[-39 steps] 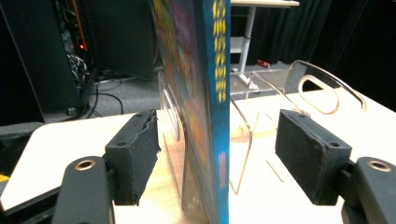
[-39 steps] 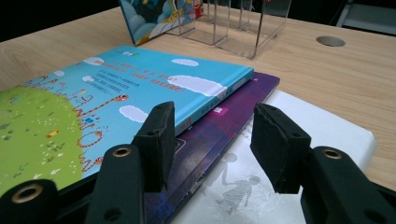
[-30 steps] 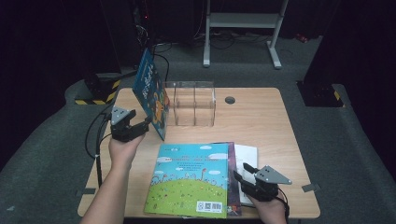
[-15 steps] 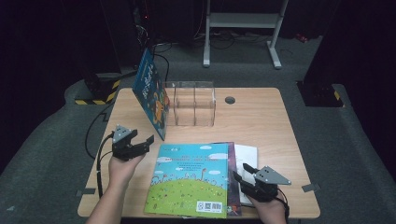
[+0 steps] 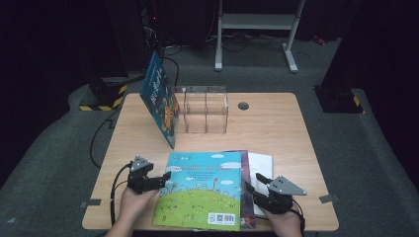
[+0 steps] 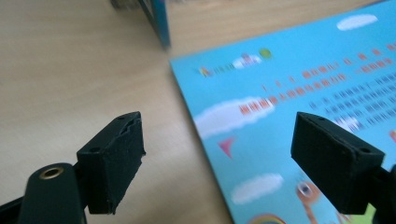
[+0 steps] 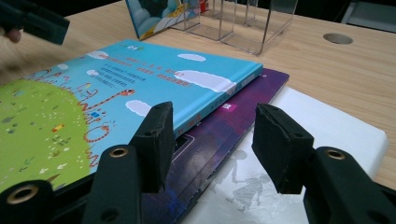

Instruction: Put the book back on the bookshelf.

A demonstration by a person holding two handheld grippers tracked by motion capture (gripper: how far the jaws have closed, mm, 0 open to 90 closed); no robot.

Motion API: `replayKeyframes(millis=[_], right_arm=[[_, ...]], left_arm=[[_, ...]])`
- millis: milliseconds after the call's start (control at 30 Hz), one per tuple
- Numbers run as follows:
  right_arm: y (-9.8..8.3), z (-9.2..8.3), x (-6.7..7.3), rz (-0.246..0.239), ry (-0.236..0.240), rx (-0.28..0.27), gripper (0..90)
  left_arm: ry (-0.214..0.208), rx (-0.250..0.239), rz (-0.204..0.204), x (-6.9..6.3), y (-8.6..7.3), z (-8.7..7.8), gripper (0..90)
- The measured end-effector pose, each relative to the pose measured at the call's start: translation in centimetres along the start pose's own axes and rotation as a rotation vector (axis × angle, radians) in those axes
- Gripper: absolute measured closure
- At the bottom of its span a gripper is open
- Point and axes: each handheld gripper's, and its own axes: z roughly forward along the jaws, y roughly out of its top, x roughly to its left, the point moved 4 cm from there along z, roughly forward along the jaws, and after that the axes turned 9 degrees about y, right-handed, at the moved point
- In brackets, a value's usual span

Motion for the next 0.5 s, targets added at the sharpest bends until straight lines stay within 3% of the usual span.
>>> replayKeyframes(millis=[167,267,333,433,500], right_arm=[[0.1,0.0,0.1,0.007,0.002,0.004,46.7],[0.1,0.0,0.2,0.003,0.001,0.007,45.3],[0.1,-0.1,0.3,-0.002,0.004,0.006,44.6],[0.2,-0.1,0.6,-0.010,0.007,0.011,42.9],[0.3,0.1,0.8,0.012,0.024,0.022,40.0]], left_arm=[[-0.012,0.042,-0.001,-1.0,-1.7,-0.3,16.1],[-0.021,0.035,-0.030,-1.2,-2.4,-0.7,15.5],[-0.017,0.047,-0.023,-1.4,-2.9,-0.7,15.4],[-0.040,0.053,-0.043,-1.3,-3.3,-0.7,14.3],[-0.059,0.062,-0.053,-1.6,-3.4,-0.8,14.3]])
